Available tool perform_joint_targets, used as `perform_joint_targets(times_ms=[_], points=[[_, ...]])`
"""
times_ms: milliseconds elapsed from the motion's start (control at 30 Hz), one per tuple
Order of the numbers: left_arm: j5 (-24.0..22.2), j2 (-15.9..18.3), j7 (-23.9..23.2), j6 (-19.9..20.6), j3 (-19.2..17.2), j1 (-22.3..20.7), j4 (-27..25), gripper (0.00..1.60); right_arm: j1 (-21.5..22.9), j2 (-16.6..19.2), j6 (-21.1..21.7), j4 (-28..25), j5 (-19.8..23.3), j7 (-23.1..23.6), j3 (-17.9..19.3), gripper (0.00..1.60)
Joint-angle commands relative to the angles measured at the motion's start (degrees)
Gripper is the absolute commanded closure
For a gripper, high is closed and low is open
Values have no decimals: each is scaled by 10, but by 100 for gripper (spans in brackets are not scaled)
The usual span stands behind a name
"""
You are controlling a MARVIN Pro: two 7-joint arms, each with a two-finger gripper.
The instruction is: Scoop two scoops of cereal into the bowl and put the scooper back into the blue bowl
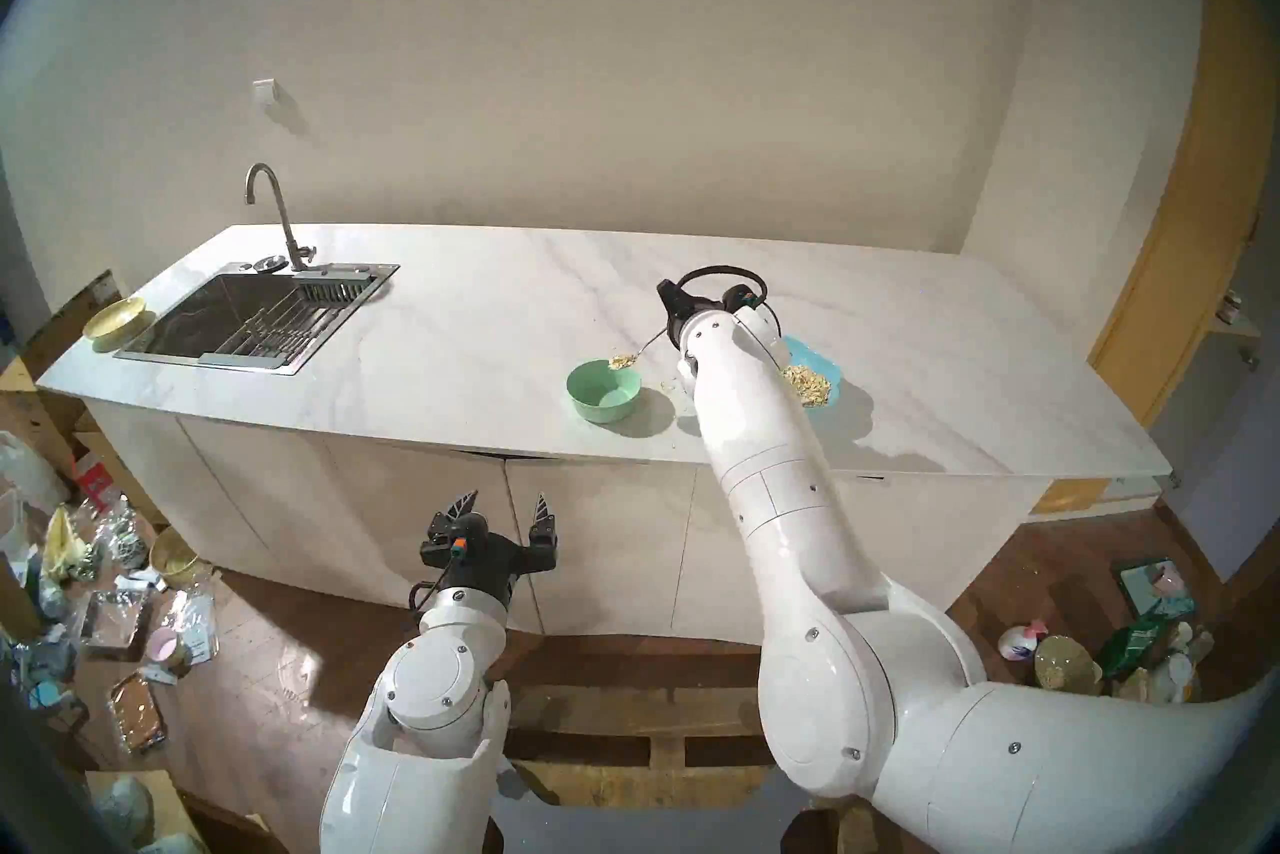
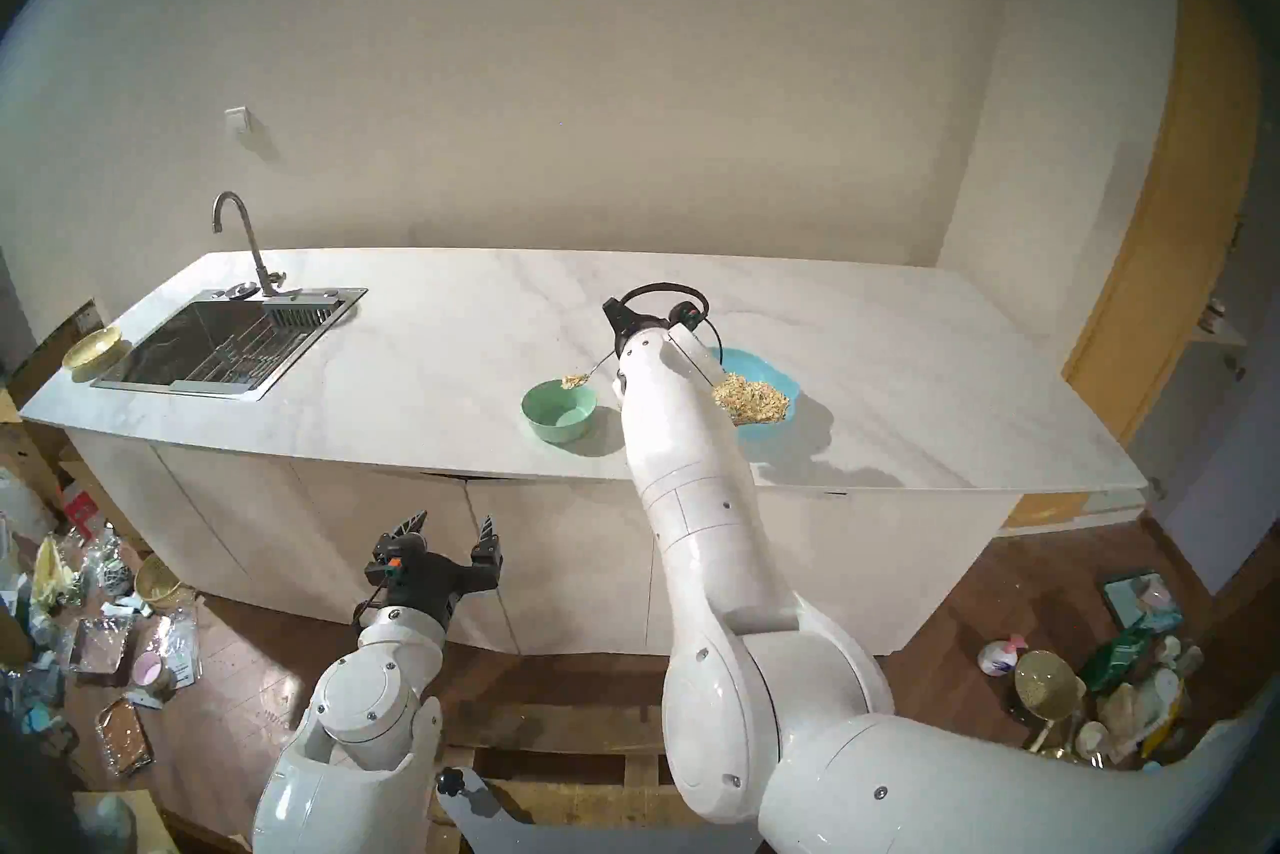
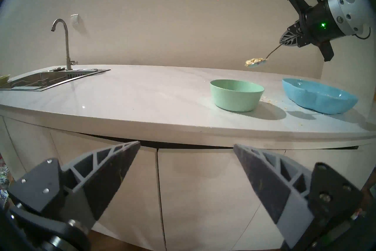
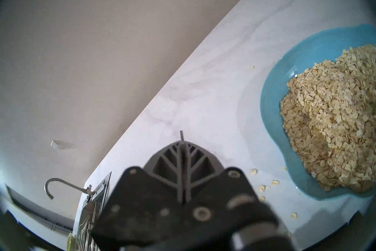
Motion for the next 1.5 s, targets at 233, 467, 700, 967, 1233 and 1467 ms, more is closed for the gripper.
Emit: perform_joint_targets(times_ms=[233, 467, 700, 967, 1233, 1467], points=[[-1, 0, -2, -3, 1, -2, -14, 0, 50, 2, -46, 51, -23, 36, -26, 160], [-1, 0, -2, -3, 1, -3, -14, 0, 70, 9, -67, 86, -33, 52, -33, 160], [-1, 0, -2, -3, 2, -3, -14, 0, 86, 22, -89, 116, -56, 77, -58, 160], [-1, 0, -2, -3, 2, -2, -14, 0, 73, 30, -110, 102, -82, 88, -96, 160], [-1, 0, -2, -3, 2, -2, -14, 0, 40, 49, -137, 51, -122, 95, -152, 160], [-1, 0, -2, -3, 2, -2, -14, 0, 15, 84, -172, 10, -182, 82, -231, 160]])
